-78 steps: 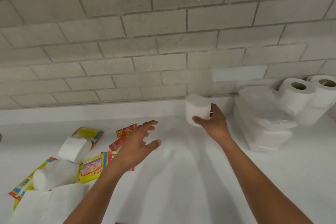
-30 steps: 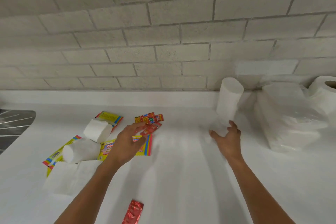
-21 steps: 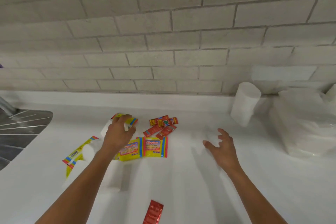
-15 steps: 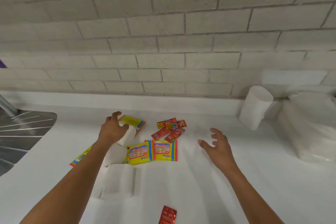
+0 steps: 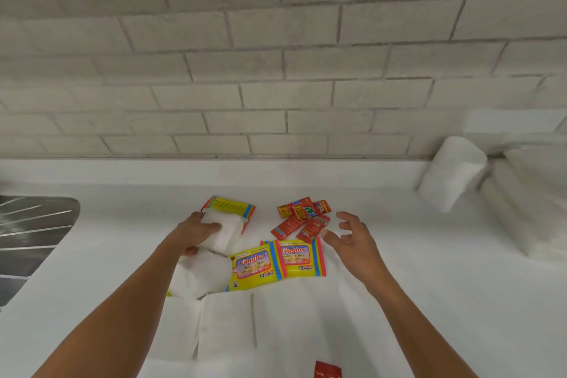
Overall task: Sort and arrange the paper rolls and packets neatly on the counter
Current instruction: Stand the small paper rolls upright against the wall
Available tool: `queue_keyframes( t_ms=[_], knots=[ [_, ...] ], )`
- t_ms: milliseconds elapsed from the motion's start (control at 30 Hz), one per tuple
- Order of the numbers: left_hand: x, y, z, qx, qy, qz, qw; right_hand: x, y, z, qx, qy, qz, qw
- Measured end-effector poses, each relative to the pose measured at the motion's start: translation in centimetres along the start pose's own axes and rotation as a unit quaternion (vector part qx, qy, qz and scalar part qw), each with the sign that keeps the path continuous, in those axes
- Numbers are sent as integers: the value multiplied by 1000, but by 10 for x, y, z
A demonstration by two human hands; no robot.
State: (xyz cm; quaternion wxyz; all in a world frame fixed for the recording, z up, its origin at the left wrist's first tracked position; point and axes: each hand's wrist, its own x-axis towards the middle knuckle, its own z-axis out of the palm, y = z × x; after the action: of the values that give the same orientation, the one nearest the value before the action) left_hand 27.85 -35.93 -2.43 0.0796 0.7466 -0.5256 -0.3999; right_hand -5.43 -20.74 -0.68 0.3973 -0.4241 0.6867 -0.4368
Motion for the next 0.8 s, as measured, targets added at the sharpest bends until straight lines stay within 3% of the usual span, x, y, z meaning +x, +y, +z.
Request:
queue_keyframes(
  t_ms=[233,533,700,800],
  knots=[
    [16,-4,5,-87,-33,20,995,2,3,20,-3,-6,33,999],
    [3,19,10,-80,-42,46,995,2,6,30,9,-11,45,999],
    [-17,50,20,6,-15,139,990,5,5,27,7,-14,38,999],
    [-35,67,31,86,35,223,970,7,0,24,1,-28,20,999]
  ],
)
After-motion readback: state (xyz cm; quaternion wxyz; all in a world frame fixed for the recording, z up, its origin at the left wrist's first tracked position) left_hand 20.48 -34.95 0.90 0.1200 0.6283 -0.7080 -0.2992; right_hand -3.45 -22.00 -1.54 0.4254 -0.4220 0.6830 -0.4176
